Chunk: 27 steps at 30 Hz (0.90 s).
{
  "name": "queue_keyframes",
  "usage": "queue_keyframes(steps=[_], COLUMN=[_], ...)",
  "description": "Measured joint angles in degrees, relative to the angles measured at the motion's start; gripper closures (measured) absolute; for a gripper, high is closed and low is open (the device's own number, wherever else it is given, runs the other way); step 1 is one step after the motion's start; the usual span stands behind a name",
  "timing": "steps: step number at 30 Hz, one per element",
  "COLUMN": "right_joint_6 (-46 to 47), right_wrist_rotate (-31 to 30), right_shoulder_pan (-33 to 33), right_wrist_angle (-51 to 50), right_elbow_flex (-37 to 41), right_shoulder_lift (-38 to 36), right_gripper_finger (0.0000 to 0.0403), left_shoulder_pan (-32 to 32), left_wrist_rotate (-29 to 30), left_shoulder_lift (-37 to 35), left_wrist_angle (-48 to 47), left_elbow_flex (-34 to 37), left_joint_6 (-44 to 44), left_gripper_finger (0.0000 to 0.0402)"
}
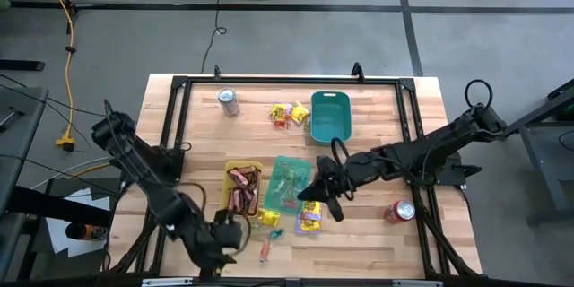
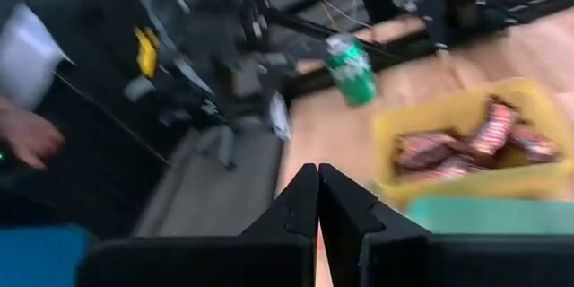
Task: Sort candy
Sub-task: Put the orange gummy into the light blue bin
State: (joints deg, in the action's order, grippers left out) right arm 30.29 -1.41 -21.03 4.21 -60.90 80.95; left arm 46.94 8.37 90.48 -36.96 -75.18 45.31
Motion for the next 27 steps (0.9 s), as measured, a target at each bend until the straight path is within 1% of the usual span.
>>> queue_keyframes(steps=[2,4,7,11,14,16,18,20,24,27], right_joint_6=[3.02,5.69,8.49,8.86,8.75,8.35,8.28,8.30,8.28,8.29], right_wrist_rotate=[-1.39,-4.87,-9.32,-10.65,-13.28,-15.95,-17.33,-17.57,-17.59,-17.59], right_shoulder_pan=[-1.15,-2.70,-5.37,-8.83,-11.41,-12.87,-13.96,-14.67,-15.80,-16.15], right_wrist_angle=[2.59,4.24,5.15,4.87,4.70,4.67,4.21,3.37,1.08,-0.68], right_elbow_flex=[0.00,0.00,0.00,0.00,0.00,0.00,0.00,0.00,0.00,0.00], right_shoulder_lift=[0.00,0.00,0.00,0.00,0.00,0.00,0.00,0.00,0.00,0.00], right_gripper_finger=[0.0396,0.0396,0.0396,0.0396,0.0396,0.0396,0.0396,0.0396,0.0396,0.0396], left_shoulder_pan=[0.82,1.69,2.98,3.93,3.83,3.21,2.33,1.44,0.29,-0.47], left_wrist_rotate=[1.46,4.03,7.47,8.06,9.15,11.00,11.66,11.54,11.40,11.15], left_shoulder_lift=[2.16,3.92,6.15,9.62,12.41,14.48,16.53,18.46,22.39,24.50], left_wrist_angle=[-2.01,-1.54,2.94,10.30,11.12,10.54,10.60,10.95,11.17,11.19], left_elbow_flex=[-2.12,-3.55,-4.45,-4.48,-4.48,-4.46,-4.46,-4.46,-4.41,-4.41], left_joint_6=[-3.73,-7.54,-14.56,-22.73,-27.80,-29.77,-30.74,-31.56,-36.48,-36.85], left_gripper_finger=[0.0240,0.0240,0.0240,0.0240,0.0240,0.0240,0.0240,0.0240,0.0240,0.0240])
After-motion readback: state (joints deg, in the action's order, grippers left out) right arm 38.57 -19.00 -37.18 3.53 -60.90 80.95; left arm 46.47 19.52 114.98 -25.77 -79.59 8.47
